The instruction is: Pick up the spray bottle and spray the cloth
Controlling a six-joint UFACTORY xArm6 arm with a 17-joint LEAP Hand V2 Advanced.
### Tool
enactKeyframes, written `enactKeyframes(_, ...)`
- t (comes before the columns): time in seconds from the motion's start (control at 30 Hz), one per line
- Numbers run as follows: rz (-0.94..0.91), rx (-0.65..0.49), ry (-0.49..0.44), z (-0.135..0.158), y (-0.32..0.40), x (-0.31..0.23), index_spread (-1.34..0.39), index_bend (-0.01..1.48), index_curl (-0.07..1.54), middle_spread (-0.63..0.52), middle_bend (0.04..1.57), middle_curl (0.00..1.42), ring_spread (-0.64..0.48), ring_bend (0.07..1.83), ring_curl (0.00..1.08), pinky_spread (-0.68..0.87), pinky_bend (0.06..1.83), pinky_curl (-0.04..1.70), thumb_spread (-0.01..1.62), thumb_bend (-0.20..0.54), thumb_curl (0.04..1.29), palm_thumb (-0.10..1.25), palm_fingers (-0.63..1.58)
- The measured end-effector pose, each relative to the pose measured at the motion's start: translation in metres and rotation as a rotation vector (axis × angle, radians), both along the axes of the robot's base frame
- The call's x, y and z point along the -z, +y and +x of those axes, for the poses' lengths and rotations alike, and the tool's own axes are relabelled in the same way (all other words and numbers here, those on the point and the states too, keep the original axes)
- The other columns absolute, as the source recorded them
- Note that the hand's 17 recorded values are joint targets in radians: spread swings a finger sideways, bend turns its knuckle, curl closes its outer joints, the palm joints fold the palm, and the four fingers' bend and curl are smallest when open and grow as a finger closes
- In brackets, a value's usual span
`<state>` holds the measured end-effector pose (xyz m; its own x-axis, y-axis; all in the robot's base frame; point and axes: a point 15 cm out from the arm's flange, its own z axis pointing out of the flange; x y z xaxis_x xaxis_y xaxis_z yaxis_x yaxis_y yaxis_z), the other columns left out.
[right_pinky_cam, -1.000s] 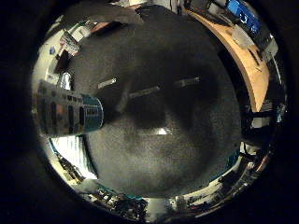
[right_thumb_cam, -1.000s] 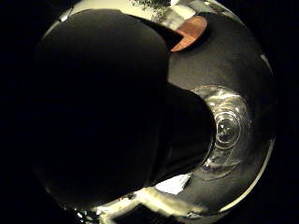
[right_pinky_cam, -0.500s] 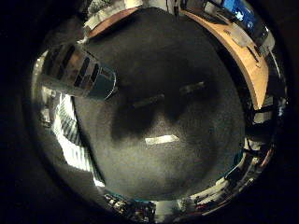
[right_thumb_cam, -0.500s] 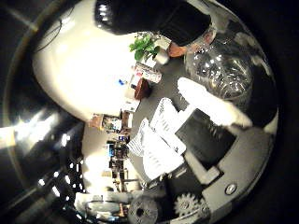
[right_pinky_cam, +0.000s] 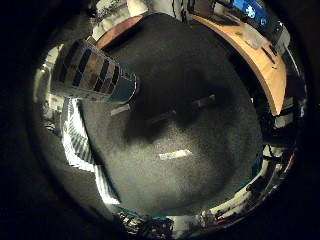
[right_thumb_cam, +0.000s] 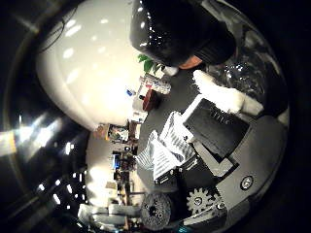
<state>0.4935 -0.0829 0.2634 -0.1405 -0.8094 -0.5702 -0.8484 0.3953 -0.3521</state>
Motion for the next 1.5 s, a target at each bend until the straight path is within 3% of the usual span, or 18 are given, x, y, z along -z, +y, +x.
enactKeyframes(0.57,0.01,0.002,-0.001,-0.002,-0.004,-0.005,-0.65,0.25,0.77,-0.29,1.07,0.72,-0.29,1.24,0.56,-0.54,1.13,0.47,0.32,-0.023,0.91,1.03,1.16)
enactKeyframes(1.1,0.054,-0.021,-0.058,-0.003,-0.01,-0.076,-0.68,0.19,0.85,-0.28,1.08,0.75,-0.29,1.26,0.57,-0.52,1.13,0.52,0.36,-0.023,0.93,1.04,1.15)
enactKeyframes(1.5,0.052,-0.046,-0.122,-0.007,-0.014,-0.163,-0.68,0.19,0.87,-0.28,1.07,0.77,-0.28,1.26,0.57,-0.51,1.13,0.53,0.35,-0.023,0.94,1.04,1.14)
